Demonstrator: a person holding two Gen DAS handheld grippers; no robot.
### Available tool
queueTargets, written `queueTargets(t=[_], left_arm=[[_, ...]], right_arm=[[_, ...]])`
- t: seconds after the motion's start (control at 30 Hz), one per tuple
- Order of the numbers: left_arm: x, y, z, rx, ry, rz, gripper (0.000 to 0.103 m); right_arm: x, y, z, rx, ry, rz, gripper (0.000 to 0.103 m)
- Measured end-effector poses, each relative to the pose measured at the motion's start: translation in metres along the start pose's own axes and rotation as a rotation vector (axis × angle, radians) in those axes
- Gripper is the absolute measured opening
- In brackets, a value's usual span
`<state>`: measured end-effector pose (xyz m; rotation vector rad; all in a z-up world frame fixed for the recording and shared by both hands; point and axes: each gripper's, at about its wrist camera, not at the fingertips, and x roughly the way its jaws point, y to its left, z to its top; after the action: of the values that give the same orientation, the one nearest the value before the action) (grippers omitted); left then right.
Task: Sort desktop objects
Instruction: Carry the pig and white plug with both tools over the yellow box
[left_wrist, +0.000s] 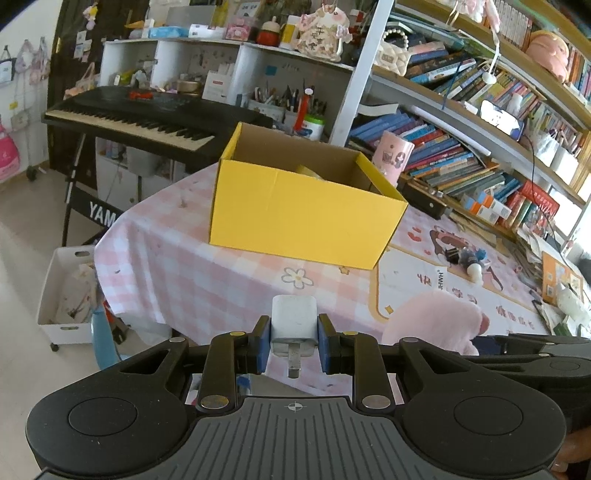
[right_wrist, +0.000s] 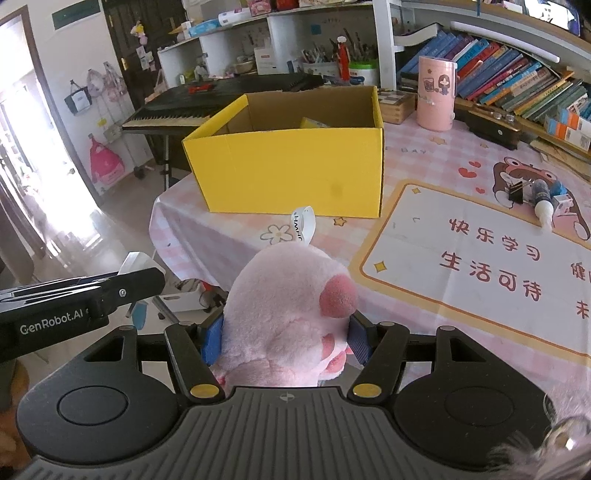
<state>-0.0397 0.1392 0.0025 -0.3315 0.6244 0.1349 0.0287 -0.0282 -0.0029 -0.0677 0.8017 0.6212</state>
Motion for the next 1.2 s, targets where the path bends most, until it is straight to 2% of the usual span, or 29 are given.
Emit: queueTargets(t=[0.37, 0.7, 0.9, 1.2], left_arm=[[0.001, 0.006, 0.006, -0.008, -0.018, -0.004, 0.024], [0.002, -0.005, 0.024, 0.048, -0.091, -0.015, 0.024], [0.009, -0.013, 0.05, 0.07, -0.156, -0.016, 0.024], [0.035, -0.021, 0.103, 0.092, -0.246, 0.013, 0.024]], right_arm=[[0.002, 0.008, 0.007, -0.021, -0.004, -0.003, 0.062], [-0.001, 0.004, 0.028, -0.04, -0.075, -0.023, 0.062], [0.002, -0.006, 0.06, -0.031, -0.137, -0.007, 0.062], [0.011, -0.023, 0.127, -0.027, -0.26, 0.036, 0.062]])
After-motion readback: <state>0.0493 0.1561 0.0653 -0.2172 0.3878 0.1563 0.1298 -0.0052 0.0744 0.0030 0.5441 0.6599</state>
